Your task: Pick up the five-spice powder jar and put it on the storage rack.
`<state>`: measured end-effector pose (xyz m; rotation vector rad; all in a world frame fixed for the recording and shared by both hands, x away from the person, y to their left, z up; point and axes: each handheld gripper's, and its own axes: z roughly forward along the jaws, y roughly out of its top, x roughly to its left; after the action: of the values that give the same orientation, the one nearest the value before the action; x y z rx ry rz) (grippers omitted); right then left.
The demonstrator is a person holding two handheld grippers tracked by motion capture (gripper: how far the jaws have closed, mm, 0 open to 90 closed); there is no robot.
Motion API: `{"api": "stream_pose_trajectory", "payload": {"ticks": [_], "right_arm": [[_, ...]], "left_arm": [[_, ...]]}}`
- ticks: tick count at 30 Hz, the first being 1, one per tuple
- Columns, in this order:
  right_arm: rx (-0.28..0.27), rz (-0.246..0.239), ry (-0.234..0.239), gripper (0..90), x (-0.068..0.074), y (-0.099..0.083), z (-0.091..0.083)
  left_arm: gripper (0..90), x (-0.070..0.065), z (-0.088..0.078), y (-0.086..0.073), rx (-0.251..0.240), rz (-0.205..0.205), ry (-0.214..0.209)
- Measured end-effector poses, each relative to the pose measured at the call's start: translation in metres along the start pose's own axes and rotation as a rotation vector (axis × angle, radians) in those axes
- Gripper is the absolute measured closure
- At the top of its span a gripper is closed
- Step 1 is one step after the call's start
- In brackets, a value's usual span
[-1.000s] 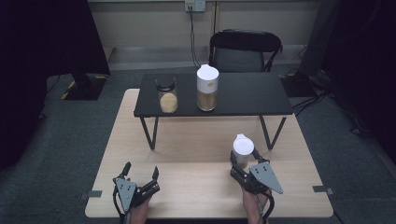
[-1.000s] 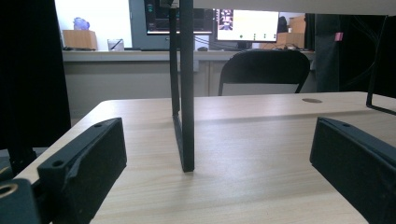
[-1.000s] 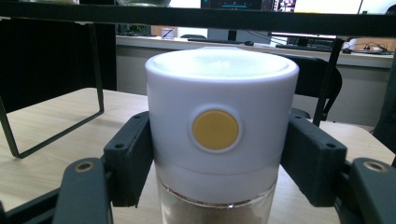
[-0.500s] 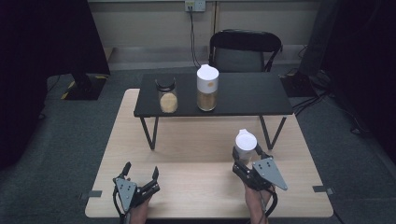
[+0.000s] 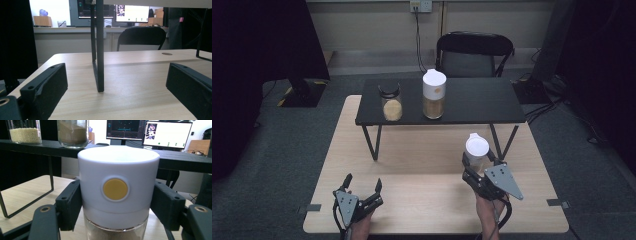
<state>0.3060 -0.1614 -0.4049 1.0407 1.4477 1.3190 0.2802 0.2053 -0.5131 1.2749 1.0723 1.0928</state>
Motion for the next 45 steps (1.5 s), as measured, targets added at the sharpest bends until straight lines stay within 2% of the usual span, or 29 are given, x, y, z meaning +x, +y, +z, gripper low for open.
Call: {"api": "stream_pose_trajectory", "payload": {"ticks": [21, 34, 38, 45], "right_arm": [[-0.016, -0.011, 0.019, 29.8, 0.003, 0.02, 0.006], [-0.032, -0.029, 0.019, 29.8, 0.0, 0.044, 0.009], [-0.039, -0.01, 0.018, 29.8, -0.001, 0.051, 0.011], [-0.049, -0.029, 0.019, 29.8, -0.001, 0.066, 0.015]], "left_arm": [[3.2, 0.0, 0.0, 0.0, 0.0, 0.0, 0.0], [3.2, 0.0, 0.0, 0.0, 0.0, 0.0, 0.0], [3.2, 0.0, 0.0, 0.0, 0.0, 0.0, 0.0], [3.2, 0.0, 0.0, 0.0, 0.0, 0.0, 0.0]]}}
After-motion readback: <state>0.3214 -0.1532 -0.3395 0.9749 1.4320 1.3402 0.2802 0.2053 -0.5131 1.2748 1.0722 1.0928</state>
